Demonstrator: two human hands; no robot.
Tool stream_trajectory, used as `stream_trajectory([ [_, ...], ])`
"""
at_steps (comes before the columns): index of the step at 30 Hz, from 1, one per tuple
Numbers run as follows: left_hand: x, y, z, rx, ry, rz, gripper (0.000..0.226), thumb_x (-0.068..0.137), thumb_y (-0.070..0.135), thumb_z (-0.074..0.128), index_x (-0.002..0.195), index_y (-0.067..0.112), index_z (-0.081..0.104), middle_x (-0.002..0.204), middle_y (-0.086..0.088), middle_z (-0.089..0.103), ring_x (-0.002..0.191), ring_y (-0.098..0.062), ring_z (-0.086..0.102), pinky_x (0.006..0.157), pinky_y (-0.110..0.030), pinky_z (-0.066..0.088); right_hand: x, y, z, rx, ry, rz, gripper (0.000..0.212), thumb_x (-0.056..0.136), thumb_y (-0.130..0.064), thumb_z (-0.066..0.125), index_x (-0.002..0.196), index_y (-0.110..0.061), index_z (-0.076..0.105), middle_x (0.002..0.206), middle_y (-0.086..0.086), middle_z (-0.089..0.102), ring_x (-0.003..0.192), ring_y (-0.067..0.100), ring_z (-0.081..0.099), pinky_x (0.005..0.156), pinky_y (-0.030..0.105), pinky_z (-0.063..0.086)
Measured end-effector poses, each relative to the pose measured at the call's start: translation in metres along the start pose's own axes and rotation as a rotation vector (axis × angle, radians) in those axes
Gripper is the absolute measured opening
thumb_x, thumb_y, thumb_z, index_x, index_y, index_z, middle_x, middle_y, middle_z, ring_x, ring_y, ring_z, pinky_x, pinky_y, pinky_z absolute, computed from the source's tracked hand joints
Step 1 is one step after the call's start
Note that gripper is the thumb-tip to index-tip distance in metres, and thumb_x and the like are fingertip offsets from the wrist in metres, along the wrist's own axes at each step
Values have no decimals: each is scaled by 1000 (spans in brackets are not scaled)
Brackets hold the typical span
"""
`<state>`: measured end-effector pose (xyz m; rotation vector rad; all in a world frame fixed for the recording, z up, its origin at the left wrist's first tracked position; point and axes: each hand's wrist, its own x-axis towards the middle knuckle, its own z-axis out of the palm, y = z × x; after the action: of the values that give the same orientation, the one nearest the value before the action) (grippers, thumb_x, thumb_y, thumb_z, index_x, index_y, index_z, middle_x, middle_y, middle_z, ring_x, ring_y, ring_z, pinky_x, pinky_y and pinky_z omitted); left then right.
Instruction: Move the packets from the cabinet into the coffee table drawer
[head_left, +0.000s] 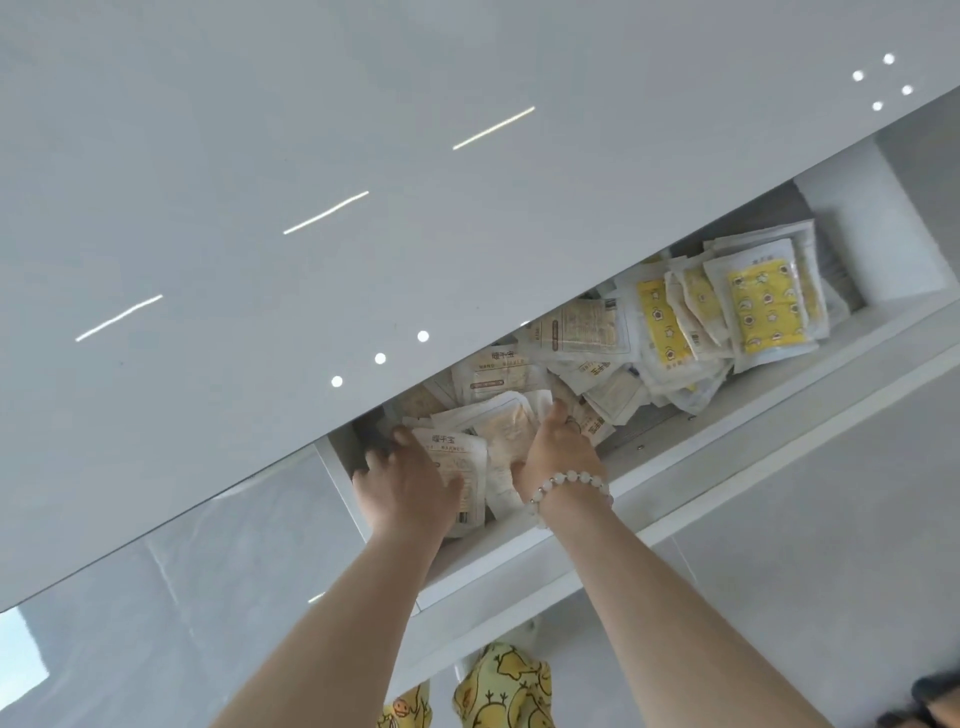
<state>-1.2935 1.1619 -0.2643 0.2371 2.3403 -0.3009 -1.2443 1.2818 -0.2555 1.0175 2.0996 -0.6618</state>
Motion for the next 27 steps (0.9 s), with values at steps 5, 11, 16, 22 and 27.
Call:
stream_trajectory([
  [5, -28, 3, -20, -77, -65, 22, 77, 91, 50, 50, 143, 5, 17, 137, -7, 43, 126, -24, 44, 92, -32, 44, -22, -3, -15, -10, -74, 12, 79, 92, -20, 56, 147, -2, 3, 143, 16, 35, 129, 27, 42, 99, 33, 42],
  [11, -73, 8, -93, 206, 83, 424, 63, 98, 47, 34, 145, 10, 18, 133, -6, 49, 117, -25, 53, 97, -35, 38, -81, -7, -83, -42, 63, -150, 44, 96, -28, 48, 133, -9, 37, 129, 8, 49, 119, 22, 49, 90, 29, 45],
  [16, -117, 1, -188, 278, 222, 546, 49, 101, 41, 31, 140, 12, 27, 130, -4, 47, 117, -24, 47, 97, -34, 32, -139, -28, -175, -108, 245, -216, 35, 97, -27, 42, 129, -11, 42, 127, 5, 48, 119, 18, 46, 87, 27, 47],
  [22, -203, -41, -351, 228, 406, 462, 42, 101, 40, 30, 131, 13, 42, 129, -4, 49, 122, -22, 44, 98, -32, 34, -256, -97, -311, -206, 484, -393, 37, 99, -30, 37, 132, -15, 44, 133, 1, 44, 125, 16, 39, 86, 28, 43],
  [27, -281, -114, -459, 10, 702, 340, 38, 101, 36, 32, 126, 16, 52, 123, -3, 53, 116, -21, 49, 89, -31, 38, -357, -169, -377, -332, 635, -572, 38, 99, -30, 35, 129, -13, 50, 135, 2, 44, 128, 19, 36, 95, 30, 40],
])
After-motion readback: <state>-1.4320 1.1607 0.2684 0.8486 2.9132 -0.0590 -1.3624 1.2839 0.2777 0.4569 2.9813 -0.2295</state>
